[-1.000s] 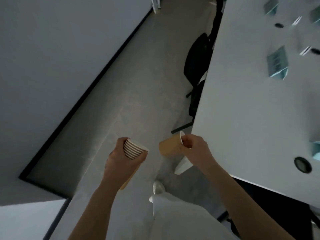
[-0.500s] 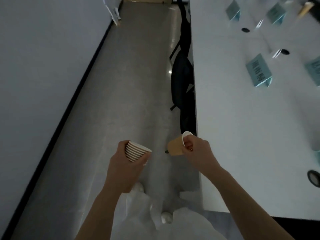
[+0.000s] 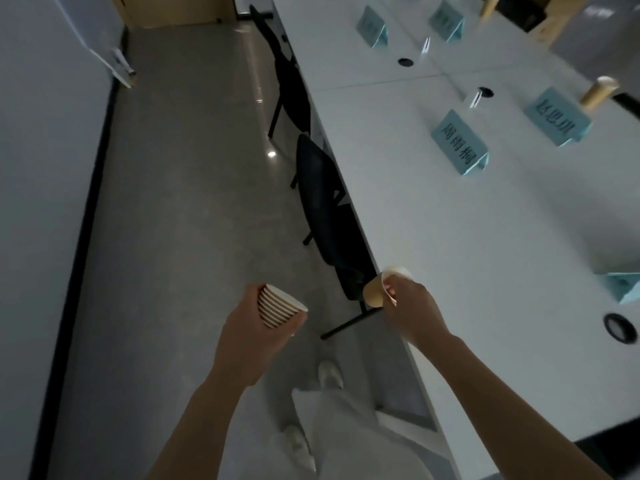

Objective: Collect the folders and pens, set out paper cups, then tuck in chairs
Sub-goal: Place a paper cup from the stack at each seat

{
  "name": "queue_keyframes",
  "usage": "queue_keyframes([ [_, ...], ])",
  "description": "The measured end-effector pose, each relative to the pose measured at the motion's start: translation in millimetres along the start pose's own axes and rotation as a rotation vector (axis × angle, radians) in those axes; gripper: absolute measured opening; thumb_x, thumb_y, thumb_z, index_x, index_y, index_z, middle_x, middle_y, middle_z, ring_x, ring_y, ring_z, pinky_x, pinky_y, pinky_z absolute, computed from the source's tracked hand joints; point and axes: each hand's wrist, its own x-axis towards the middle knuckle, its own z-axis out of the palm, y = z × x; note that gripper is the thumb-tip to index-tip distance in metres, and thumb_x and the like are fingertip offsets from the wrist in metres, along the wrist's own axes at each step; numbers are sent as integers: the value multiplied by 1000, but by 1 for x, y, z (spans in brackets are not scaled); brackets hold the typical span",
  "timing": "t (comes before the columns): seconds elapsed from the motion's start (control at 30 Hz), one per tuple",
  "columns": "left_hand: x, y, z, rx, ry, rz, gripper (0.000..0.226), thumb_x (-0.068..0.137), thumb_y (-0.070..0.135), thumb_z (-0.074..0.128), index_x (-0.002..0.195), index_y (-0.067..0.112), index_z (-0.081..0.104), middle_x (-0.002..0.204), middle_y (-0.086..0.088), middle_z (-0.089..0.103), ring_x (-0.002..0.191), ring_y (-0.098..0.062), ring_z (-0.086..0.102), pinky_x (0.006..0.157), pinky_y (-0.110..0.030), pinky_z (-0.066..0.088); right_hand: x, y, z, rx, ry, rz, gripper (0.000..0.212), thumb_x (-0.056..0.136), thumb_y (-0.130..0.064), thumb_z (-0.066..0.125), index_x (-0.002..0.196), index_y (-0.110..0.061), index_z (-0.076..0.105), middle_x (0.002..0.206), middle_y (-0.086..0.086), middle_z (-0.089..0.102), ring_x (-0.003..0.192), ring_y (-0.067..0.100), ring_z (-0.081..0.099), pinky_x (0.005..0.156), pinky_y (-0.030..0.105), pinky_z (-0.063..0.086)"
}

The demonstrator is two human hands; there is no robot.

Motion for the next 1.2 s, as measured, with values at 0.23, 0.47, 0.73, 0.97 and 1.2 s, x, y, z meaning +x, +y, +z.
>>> queue_keyframes([
  [0.23, 98, 43, 23, 44, -66, 35, 57, 66, 49, 82, 109, 38, 46, 93, 12, 63, 82, -5, 62, 64, -25, 50, 128, 31, -29, -64, 90, 127, 21, 88, -9, 48, 100, -19, 62, 102, 5, 66, 91, 30, 64, 72, 29, 47],
  [0.47, 170, 82, 36, 72, -66, 54, 53, 67, 44, 83, 104, 38, 45, 87, 9, 63, 75, -8, 63, 62, -31, 56, 222, 60, -49, -153, 70, 155, 31, 87, -8, 49, 115, -16, 60, 115, 12, 63, 102, 32, 63, 83, 36, 52],
  [0.73, 226, 91, 44, 101, -126, 46, 67, 66, 51, 82, 119, 35, 45, 99, 12, 61, 87, -8, 62, 73, -32, 57, 262, 68, -38, -278, -39, 128, 29, 94, -12, 44, 120, -11, 55, 121, 12, 58, 120, 28, 51, 90, 37, 49],
  [0.97, 270, 88, 37, 80, -175, 66, 70, 63, 57, 80, 120, 35, 45, 101, 12, 61, 89, -9, 63, 75, -35, 58, 263, 33, -41, -139, 65, 119, 23, 92, -20, 52, 110, -9, 61, 108, 10, 62, 108, 28, 55, 84, 34, 46],
  [1.2, 331, 68, 9, 125, -268, 85, 73, 56, 69, 72, 116, 39, 44, 99, 16, 61, 88, -5, 62, 77, -34, 57, 288, -108, -39, 408, -157, -21, 14, 88, -18, 60, 97, -21, 70, 90, -11, 70, 84, 1, 66, 80, 11, 50],
])
